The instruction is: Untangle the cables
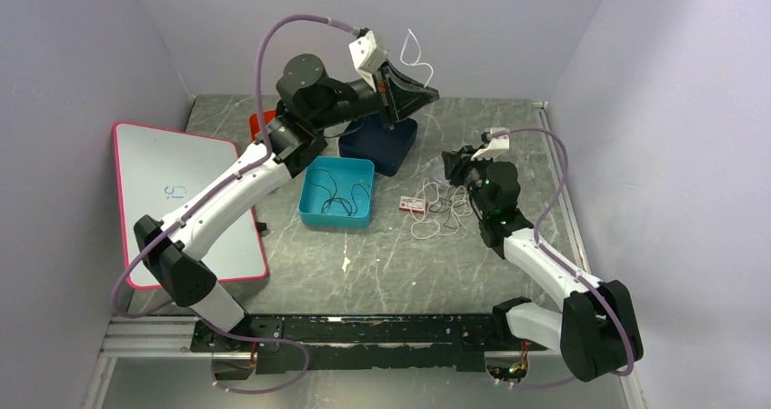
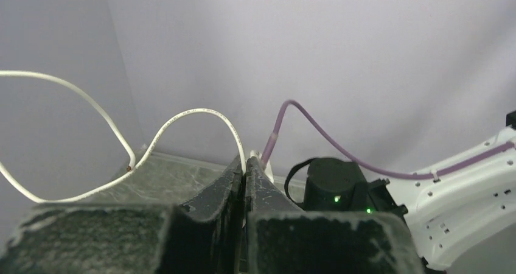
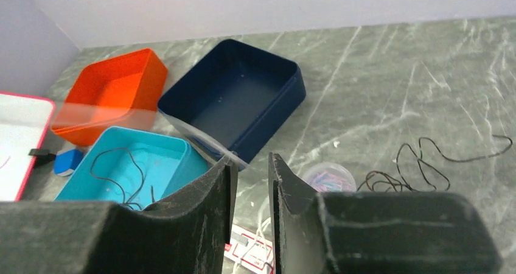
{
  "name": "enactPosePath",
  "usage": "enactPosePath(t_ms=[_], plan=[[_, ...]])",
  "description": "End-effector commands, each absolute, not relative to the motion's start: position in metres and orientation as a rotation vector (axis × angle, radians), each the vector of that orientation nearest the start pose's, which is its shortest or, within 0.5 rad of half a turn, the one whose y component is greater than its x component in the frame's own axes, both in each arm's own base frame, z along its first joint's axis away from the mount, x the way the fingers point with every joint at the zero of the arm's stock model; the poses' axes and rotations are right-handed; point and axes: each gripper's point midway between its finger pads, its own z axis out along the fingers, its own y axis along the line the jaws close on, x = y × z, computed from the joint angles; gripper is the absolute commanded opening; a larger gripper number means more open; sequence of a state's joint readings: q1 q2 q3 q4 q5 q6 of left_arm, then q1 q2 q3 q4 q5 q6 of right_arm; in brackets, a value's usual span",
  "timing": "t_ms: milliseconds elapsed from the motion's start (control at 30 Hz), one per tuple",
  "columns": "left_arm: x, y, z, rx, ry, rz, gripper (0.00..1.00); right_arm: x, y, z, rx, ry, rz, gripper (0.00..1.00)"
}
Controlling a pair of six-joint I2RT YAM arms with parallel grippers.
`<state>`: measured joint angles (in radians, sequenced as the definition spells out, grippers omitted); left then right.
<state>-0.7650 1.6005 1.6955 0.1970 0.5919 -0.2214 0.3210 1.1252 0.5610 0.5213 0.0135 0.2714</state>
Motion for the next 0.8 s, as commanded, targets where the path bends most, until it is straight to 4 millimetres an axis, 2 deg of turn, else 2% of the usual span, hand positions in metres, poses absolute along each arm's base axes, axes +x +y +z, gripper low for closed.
enactPosePath(t_ms=[0,367,500,633,767], plan=[[0.27,-0.389,0.525,0.832,1.098,-1.103,0.07,0.373,0.12,0.209,0.048,1.651,0.4,0.29],[0.306,-0.352,0.544,0.689,1.236,-0.872,0.07,0.35,0.105,0.177,0.097,1.763,0.348,0.36],[0.319,-0.338,0.545,0.661,1.287,-0.835,0.07,0.342,0.106,0.177,0.09,1.766,0.371,0.38],[0.333,-0.324,0.529,0.634,1.375,-0.826,0.07,0.335,0.118,0.185,0.029,1.766,0.436,0.4],[0.352,-0.309,0.501,0.603,1.493,-0.802,0.07,0.327,0.128,0.201,-0.024,1.755,0.497,0.43]])
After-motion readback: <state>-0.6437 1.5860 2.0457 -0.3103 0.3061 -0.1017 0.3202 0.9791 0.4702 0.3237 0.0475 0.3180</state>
